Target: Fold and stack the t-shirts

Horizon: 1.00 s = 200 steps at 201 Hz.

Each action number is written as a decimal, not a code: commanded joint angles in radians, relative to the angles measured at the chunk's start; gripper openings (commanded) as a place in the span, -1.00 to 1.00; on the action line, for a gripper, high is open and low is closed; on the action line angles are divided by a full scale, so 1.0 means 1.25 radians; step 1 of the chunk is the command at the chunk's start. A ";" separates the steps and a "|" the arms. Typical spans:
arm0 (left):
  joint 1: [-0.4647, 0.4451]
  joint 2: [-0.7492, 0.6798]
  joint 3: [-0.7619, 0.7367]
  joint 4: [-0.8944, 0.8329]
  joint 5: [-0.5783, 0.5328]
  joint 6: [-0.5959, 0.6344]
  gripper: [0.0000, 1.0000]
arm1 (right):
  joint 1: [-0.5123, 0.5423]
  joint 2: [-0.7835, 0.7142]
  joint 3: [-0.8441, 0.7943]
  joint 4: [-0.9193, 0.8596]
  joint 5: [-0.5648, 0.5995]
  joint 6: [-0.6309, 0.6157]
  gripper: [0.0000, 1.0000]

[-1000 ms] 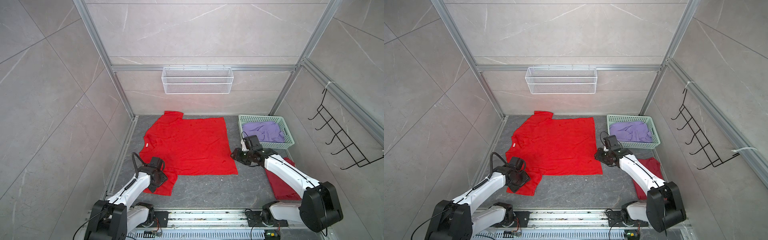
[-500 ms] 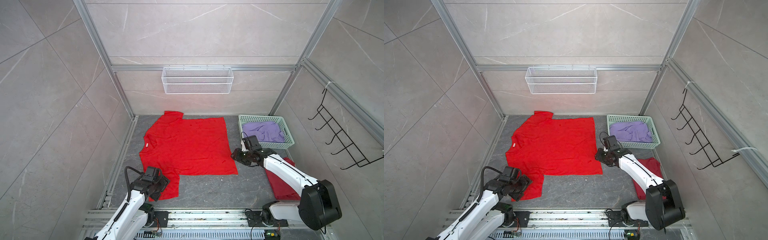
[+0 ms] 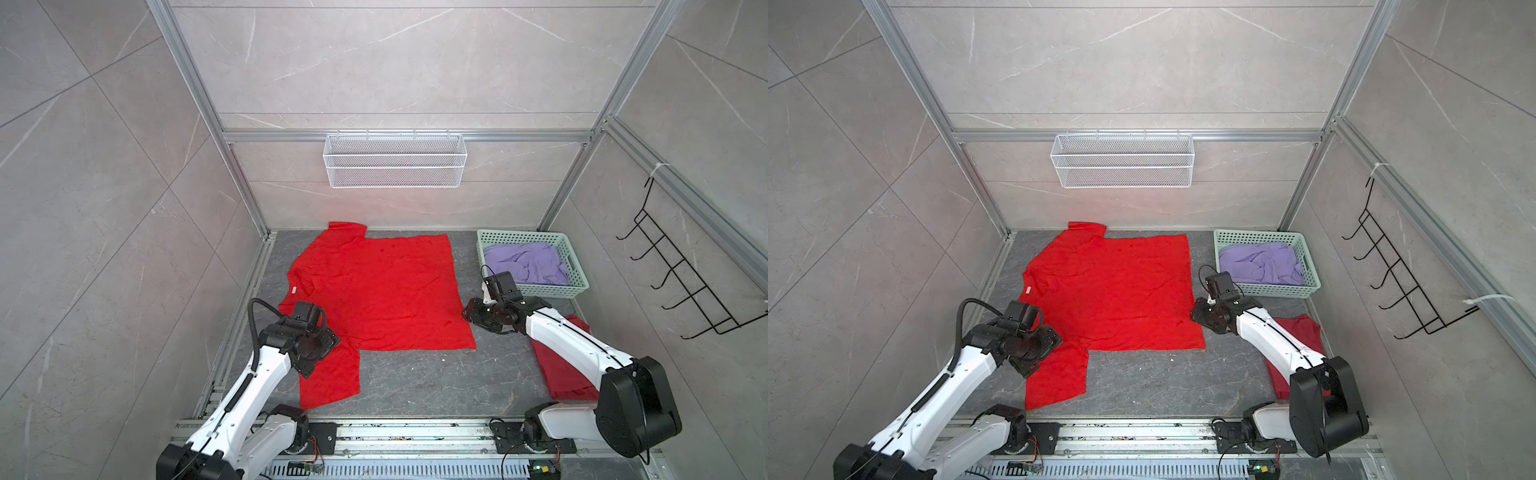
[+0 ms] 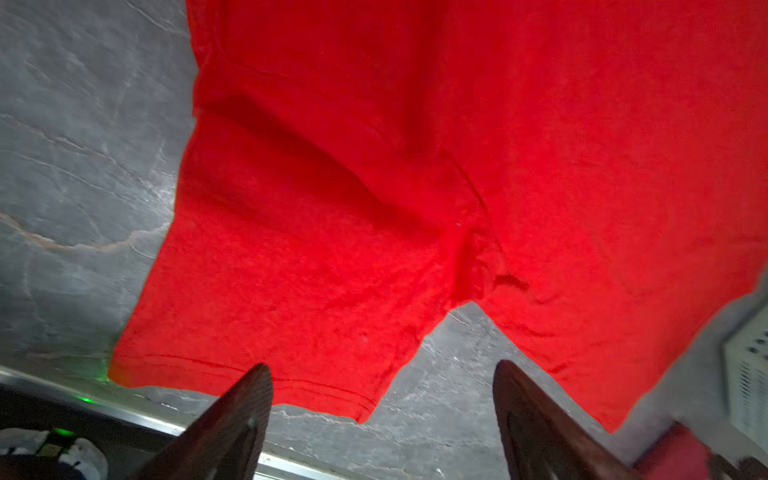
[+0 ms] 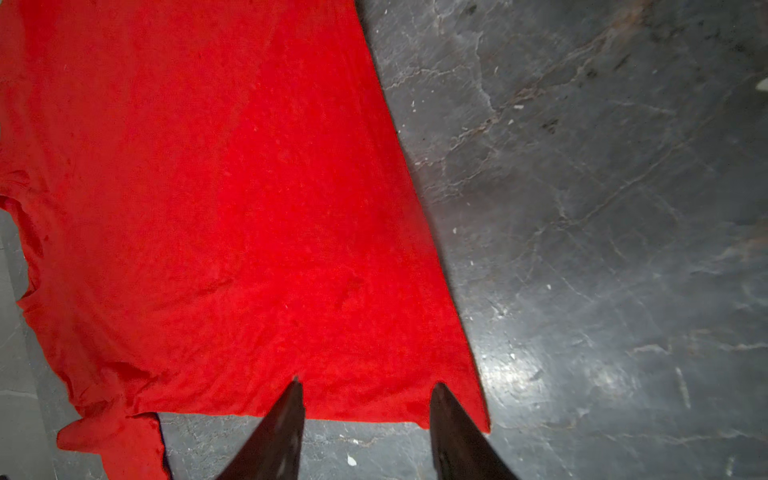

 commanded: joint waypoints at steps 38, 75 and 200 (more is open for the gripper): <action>0.001 -0.025 -0.144 0.122 -0.079 0.071 0.72 | -0.005 -0.011 -0.016 -0.007 0.018 -0.012 0.02; -0.002 -0.049 -0.228 0.125 -0.010 -0.005 0.72 | -0.007 -0.004 -0.009 -0.011 0.021 -0.012 0.02; -0.208 -0.251 -0.196 -0.064 0.046 -0.288 0.72 | -0.037 0.007 0.063 -0.070 0.053 -0.082 0.02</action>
